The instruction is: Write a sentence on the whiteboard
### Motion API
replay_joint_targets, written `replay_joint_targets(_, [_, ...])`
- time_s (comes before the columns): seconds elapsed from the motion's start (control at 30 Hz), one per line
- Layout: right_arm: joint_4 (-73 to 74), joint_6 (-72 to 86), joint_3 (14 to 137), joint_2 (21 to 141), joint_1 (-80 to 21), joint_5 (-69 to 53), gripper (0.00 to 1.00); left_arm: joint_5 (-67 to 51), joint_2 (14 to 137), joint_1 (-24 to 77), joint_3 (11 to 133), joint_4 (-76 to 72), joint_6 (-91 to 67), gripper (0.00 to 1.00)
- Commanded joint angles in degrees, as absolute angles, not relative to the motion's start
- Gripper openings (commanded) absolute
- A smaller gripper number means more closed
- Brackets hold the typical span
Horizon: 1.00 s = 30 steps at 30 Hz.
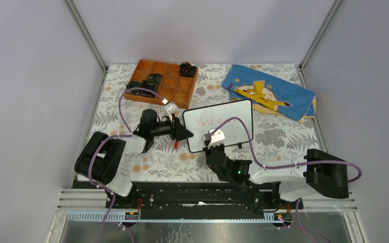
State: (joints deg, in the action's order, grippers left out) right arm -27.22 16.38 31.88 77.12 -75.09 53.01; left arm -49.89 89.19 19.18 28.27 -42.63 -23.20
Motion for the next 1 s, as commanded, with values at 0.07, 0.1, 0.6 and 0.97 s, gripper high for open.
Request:
replay_joint_targets(0.07, [-24.33,19.79,33.36,77.17,-75.03,54.07,0.00,-48.91,88.70,19.77,29.53,-42.87,-21.36,0.46])
replay_joint_targets(0.1, [-23.85,20.04,33.26,77.17,-75.04,53.84,0.00,-48.81,88.64,19.82,29.53,-42.75,-21.24,0.46])
replay_joint_targets(0.6, [-19.67,23.00,32.12,76.95,-75.06,50.27,0.00,-48.09,88.13,20.77,29.88,-40.57,-19.66,0.46])
replay_joint_targets(0.97, [-19.19,22.37,33.02,76.84,-75.06,50.55,0.00,-47.81,87.98,21.18,30.06,-39.64,-18.98,0.46])
